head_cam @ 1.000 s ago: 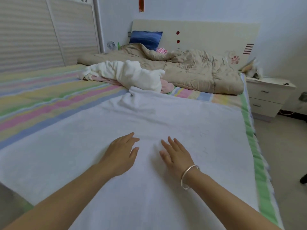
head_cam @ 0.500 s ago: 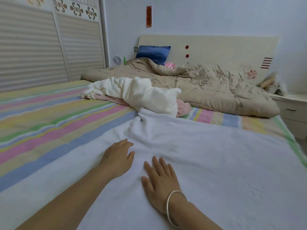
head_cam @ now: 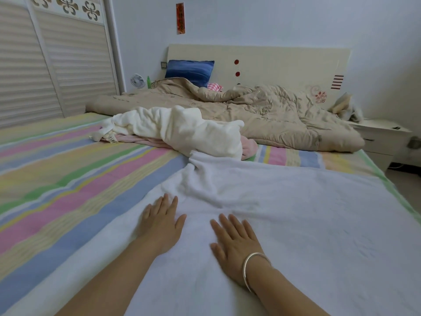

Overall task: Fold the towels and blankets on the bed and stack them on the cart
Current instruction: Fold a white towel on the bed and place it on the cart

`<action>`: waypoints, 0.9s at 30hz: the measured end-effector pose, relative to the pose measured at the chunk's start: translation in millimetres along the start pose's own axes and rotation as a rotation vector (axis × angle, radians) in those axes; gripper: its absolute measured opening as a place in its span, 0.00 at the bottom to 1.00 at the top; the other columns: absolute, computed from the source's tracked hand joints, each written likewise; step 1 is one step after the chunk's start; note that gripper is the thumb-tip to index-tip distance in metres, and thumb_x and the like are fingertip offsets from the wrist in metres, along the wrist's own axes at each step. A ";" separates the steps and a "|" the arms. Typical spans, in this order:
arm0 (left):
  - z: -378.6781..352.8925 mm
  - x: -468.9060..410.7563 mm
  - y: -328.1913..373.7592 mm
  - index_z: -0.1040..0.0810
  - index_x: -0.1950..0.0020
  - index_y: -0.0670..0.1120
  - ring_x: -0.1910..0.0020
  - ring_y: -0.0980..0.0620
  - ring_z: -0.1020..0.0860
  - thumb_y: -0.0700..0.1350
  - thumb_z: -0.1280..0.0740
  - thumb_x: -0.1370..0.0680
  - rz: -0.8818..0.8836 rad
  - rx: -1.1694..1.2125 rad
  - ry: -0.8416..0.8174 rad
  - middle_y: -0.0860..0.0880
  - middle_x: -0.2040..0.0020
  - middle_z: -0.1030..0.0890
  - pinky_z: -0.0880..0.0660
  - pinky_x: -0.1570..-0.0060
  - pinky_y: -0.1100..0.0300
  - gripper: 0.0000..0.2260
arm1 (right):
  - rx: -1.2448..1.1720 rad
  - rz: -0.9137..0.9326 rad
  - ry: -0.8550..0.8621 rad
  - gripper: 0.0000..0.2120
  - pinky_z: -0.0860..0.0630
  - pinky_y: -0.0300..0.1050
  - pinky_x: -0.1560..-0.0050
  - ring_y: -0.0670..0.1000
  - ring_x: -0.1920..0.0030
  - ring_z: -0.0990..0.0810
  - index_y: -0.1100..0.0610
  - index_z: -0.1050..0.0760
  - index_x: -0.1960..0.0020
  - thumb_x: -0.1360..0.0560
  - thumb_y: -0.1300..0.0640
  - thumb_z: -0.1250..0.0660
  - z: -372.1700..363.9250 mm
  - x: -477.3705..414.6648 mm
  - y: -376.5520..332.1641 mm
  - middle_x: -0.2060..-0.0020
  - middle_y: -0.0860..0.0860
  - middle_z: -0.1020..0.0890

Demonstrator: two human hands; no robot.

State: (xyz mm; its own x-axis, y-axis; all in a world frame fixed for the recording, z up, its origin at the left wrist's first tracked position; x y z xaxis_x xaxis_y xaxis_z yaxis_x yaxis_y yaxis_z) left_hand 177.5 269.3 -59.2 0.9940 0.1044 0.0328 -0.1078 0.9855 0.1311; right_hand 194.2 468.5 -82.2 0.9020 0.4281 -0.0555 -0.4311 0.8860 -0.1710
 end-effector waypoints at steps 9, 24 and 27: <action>-1.5 95.9 -68.8 0.60 0.20 0.52 0.22 0.55 0.61 0.61 0.58 0.18 -0.090 -0.069 -0.116 0.52 0.20 0.61 0.60 0.24 0.50 0.28 | -0.031 -0.235 -0.111 0.55 0.67 0.55 0.26 0.54 0.23 0.66 0.48 0.61 0.21 0.45 0.29 0.83 4.2 67.2 -82.1 0.23 0.50 0.62; 29.0 82.7 -46.3 0.55 0.20 0.50 0.22 0.54 0.59 0.53 0.55 0.16 -0.098 0.104 0.119 0.50 0.20 0.59 0.62 0.24 0.54 0.25 | -0.034 -0.451 -0.091 0.29 0.64 0.54 0.25 0.52 0.23 0.64 0.50 0.58 0.21 0.19 0.41 0.60 22.9 38.8 -29.5 0.22 0.51 0.60; 26.5 44.2 -26.4 0.56 0.20 0.51 0.22 0.55 0.60 0.53 0.55 0.16 -0.178 0.145 0.127 0.50 0.20 0.60 0.63 0.25 0.55 0.25 | -0.043 -0.509 -0.091 0.31 0.65 0.57 0.26 0.53 0.23 0.64 0.51 0.59 0.21 0.20 0.39 0.59 12.6 -10.3 -17.4 0.22 0.52 0.60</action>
State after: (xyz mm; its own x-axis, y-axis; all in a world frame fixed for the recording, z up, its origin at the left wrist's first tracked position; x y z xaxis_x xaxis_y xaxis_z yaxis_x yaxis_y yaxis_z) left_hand 223.8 244.3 -35.0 0.9909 -0.0444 -0.1273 0.0771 0.9613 0.2646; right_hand 192.1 451.0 -66.3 0.9906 -0.0398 0.1308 0.0650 0.9788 -0.1942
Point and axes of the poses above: each hand's wrist, its own x-axis away from the middle knuckle, its own z-axis out of the back of the hand, y = z × x, the point moved 5 cm from there along -x, towards the middle knuckle
